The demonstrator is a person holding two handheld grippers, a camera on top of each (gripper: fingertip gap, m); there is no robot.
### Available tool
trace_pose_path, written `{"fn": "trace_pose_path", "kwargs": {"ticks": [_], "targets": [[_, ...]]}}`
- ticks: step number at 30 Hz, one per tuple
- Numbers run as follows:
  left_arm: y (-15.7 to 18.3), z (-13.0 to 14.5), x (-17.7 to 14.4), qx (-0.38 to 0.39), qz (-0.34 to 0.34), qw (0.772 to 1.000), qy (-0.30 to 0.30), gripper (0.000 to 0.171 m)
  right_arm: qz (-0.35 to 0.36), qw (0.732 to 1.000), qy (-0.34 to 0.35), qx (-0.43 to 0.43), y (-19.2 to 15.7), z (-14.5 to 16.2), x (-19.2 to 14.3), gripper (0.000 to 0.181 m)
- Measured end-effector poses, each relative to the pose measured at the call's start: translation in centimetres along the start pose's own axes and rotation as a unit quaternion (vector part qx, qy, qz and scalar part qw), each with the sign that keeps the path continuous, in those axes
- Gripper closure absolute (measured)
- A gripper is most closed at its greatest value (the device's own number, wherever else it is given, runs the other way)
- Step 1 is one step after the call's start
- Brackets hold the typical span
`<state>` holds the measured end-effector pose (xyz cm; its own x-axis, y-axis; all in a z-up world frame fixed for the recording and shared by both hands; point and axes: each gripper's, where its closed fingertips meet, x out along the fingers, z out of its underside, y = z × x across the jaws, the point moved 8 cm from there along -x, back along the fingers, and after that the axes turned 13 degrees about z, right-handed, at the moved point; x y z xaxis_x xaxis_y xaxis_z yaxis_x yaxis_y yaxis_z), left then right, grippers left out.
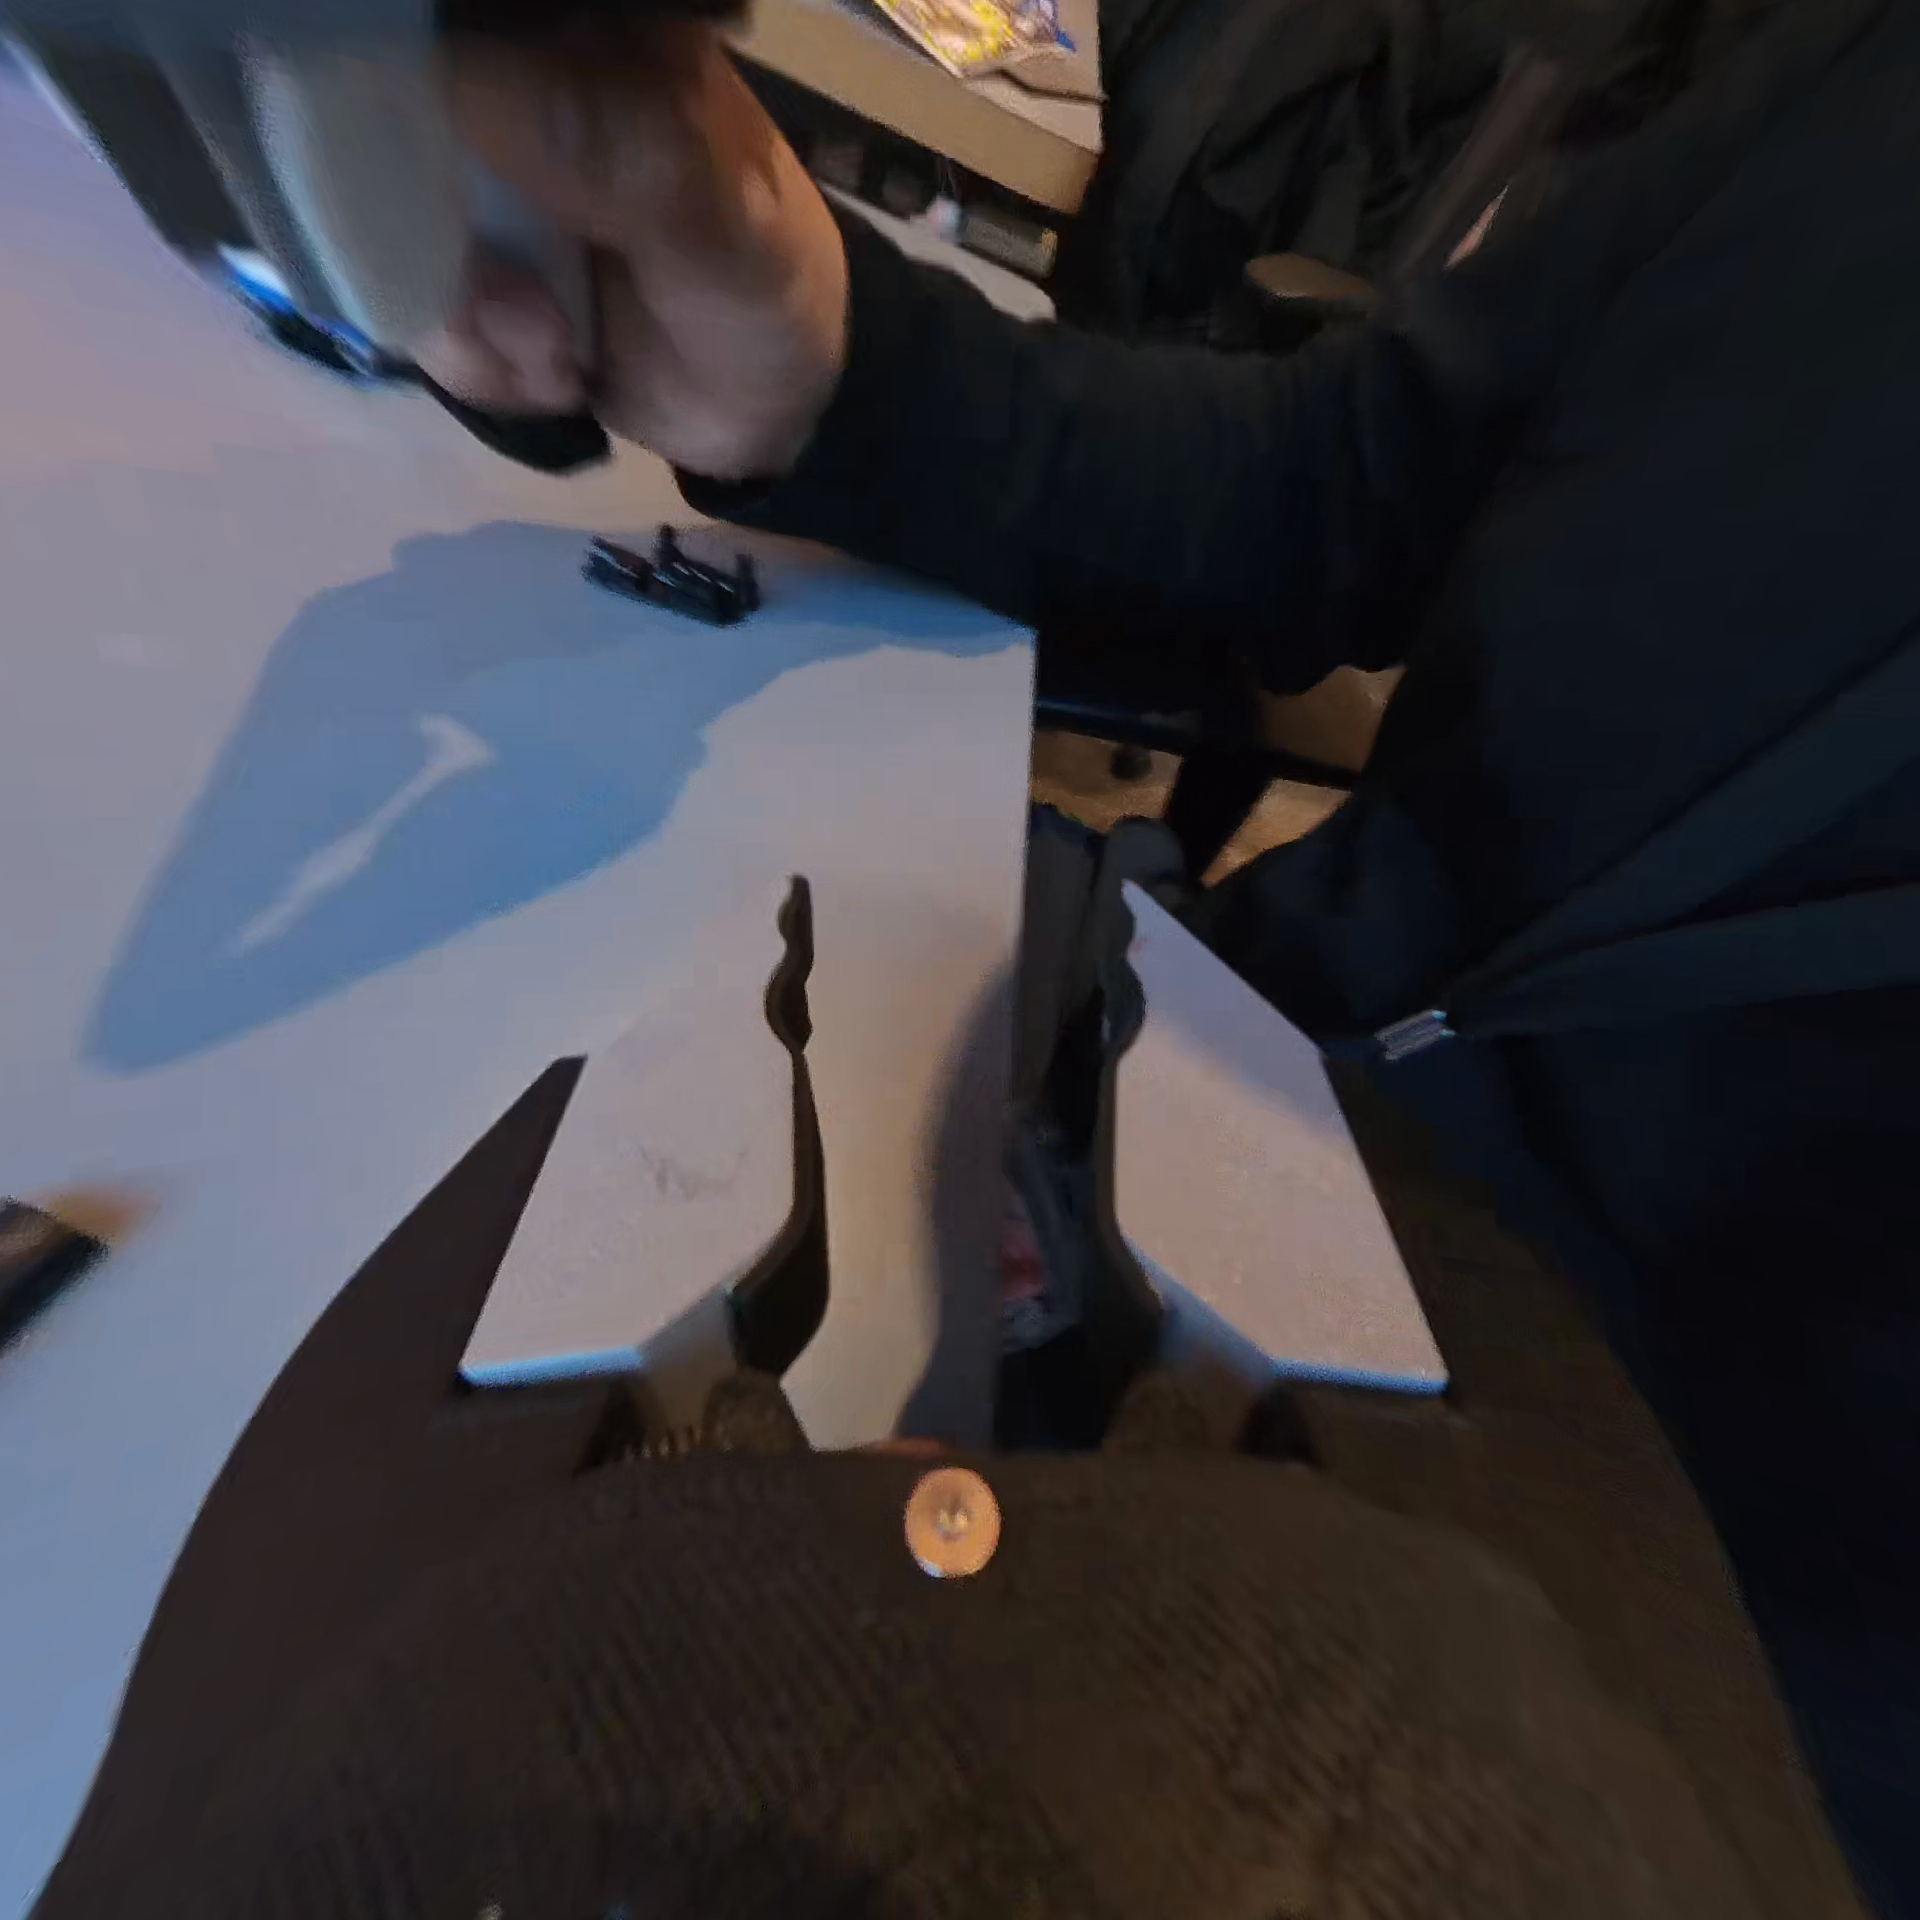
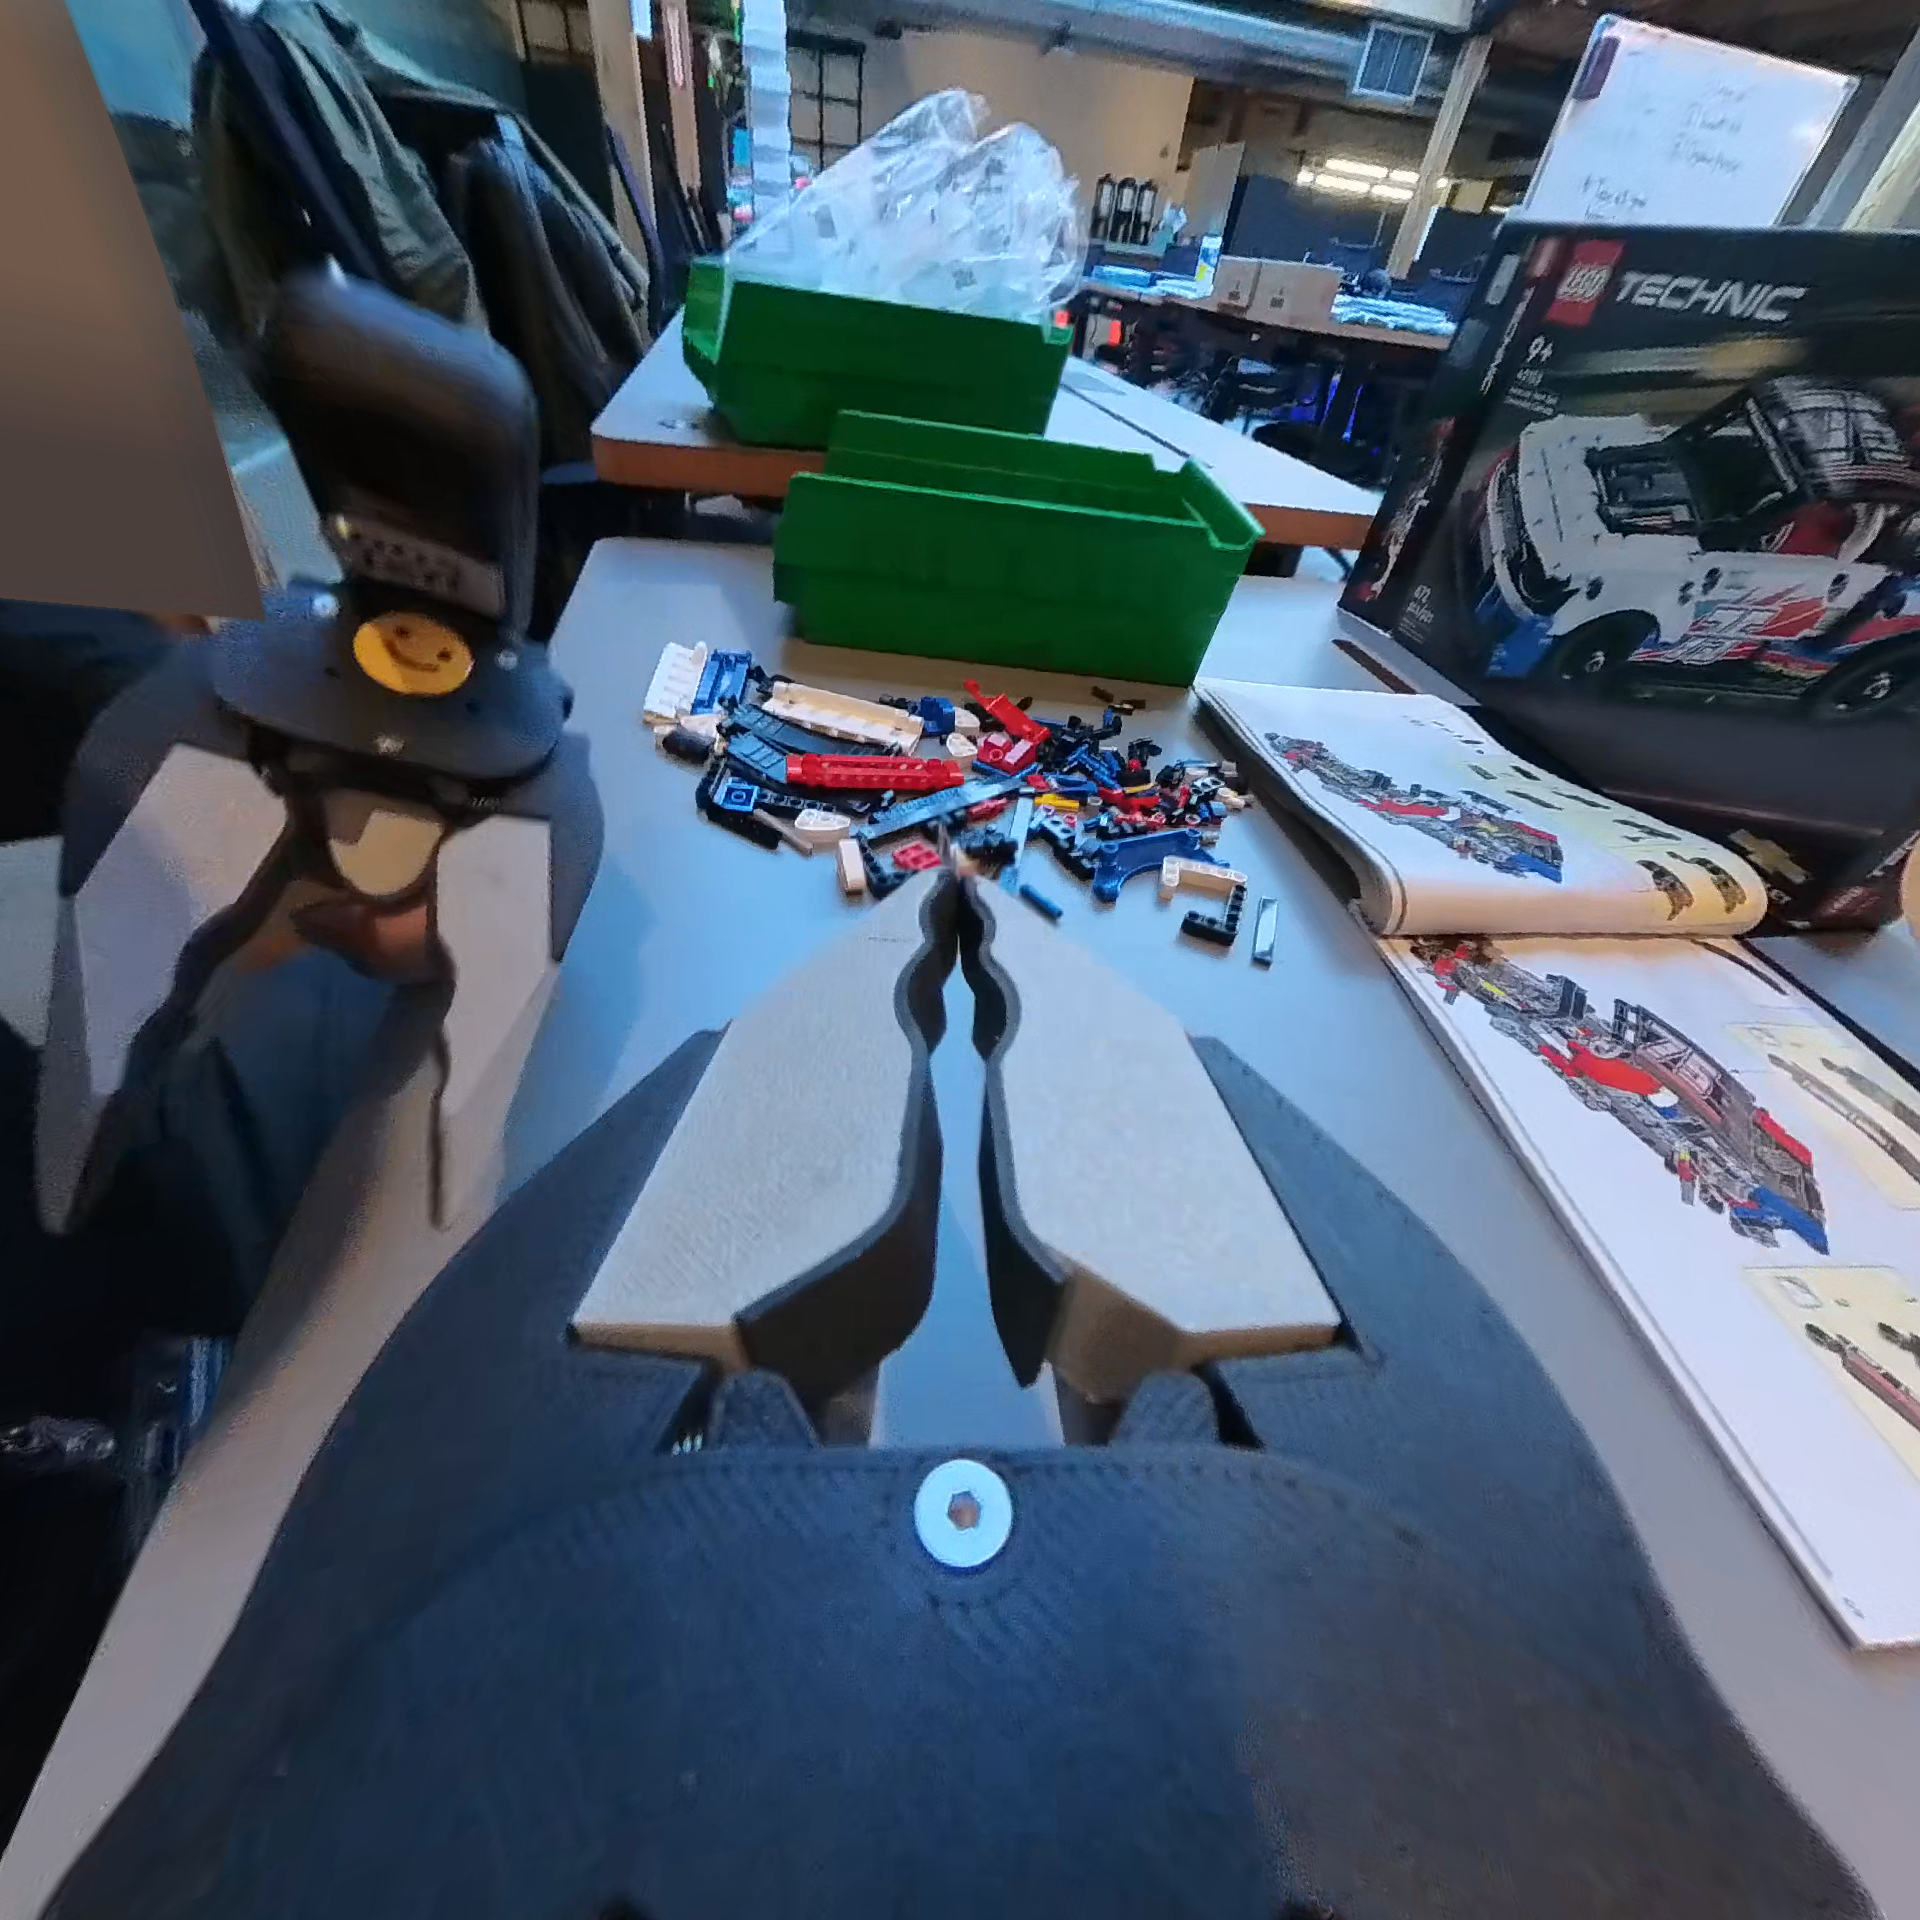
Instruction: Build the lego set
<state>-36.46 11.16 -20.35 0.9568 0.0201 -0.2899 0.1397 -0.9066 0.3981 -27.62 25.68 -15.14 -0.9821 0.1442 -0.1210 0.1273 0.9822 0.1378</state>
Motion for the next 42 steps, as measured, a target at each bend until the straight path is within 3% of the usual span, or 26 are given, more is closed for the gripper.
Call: {"fn": "trace_pose_path", "kwargs": {"ticks": [4,11,18,23,42], "targets": [[-2.6,-1.1,0.2,0.040,-0.041,0.998,-0.019,0.122,0.008,1.000,-0.010,0.002,-0.1,0.7,-0.3,0.181],[-3.4,-2.4,1.5,0.062,0.023,0.998,-0.003,0.130,0.052,0.999,0.001,-0.002,1.3,0.6,-1.7,0.181],[-1.0,-1.0,3.9,0.212,-0.050,0.970,-0.103,0.136,0.067,0.998,0.002,-0.020,1.1,0.9,-1.8,0.181],[-0.4,-0.3,4.7,0.264,-0.083,0.951,-0.137,0.139,0.084,0.996,0.004,-0.025,1.5,0.9,-1.8,0.181],[-1.2,-0.6,4.7,0.214,-0.062,0.965,-0.137,0.139,0.133,0.990,0.051,0.017,3.6,0.2,-4.1,0.181]]}}
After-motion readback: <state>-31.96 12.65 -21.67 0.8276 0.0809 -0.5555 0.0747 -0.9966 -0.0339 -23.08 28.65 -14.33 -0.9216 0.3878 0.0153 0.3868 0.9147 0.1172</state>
